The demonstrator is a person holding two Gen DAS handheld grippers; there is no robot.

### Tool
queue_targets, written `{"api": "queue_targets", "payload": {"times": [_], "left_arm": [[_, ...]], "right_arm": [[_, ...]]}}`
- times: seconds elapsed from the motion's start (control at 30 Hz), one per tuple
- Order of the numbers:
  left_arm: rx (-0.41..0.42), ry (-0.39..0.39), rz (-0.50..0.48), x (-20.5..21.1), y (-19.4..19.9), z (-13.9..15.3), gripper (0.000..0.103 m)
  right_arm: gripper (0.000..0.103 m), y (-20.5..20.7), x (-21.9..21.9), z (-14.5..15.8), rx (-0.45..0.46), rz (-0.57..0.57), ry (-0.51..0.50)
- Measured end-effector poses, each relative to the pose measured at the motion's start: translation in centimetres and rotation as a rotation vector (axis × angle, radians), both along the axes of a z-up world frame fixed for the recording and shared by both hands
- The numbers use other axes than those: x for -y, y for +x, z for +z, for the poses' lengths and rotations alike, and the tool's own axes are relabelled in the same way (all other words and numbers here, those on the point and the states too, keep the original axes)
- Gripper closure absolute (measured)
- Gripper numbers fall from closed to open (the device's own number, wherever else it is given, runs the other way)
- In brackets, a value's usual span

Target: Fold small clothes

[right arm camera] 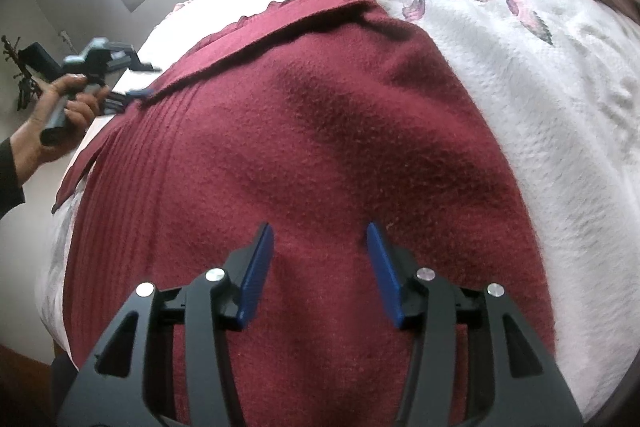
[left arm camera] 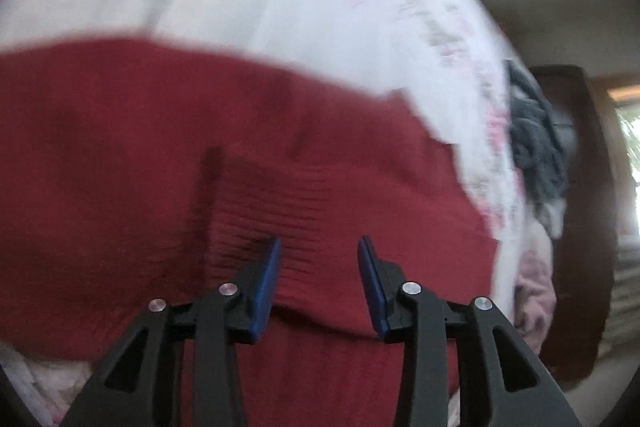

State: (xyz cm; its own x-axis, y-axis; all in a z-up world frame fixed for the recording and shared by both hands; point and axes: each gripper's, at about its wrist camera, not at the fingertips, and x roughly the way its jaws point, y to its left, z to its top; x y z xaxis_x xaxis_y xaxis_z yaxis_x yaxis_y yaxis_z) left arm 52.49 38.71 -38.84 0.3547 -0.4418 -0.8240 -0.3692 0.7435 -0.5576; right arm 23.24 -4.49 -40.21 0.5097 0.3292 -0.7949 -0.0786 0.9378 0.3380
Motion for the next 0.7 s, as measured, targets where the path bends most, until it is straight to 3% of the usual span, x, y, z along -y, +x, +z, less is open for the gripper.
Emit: {"api": "queue_targets", "payload": {"times": [0.03,0.2,0.27,0.37,0.43,0.5,0.7], "left_arm": [[-0.014,-0.001,0.020,-0.6,-0.3,-0.7,0.089],[-0.013,-0.034,0.076,-3.5,-2.6,-0.3,0.091],[-0.005,-0.022,0.109,-5.1,-4.1,0.8,0.072],[0.066,-0.031,0.186,-9.5,-8.0,3.4,0.063],[0.112,-0.046,0.254,-13.4,-11.7,4.8,0.059],[0.137,-0.010,0.342,-17.9,-16.0,5.9,0.056],[0.110,0.017,0.643,-30.6,-26.8,5.4,0.055]], "right_arm": [[0.054,0.0,0.0,0.0,-0.001,0.002,-0.002],[0.054,0.1,-0.1,-0.1,-0.006,0.004,-0.006],[0.054,0.1,-0.1,-0.2,-0.008,0.002,-0.005],[0.053,0.1,-0.4,-0.2,-0.005,0.007,-0.021],[0.051,0.1,-0.7,-0.2,-0.001,0.017,-0.040],[0.048,0.0,-1.2,-0.2,0.004,0.029,-0.068],[0.046,-0.1,-2.0,-0.3,0.004,0.039,-0.117]]}}
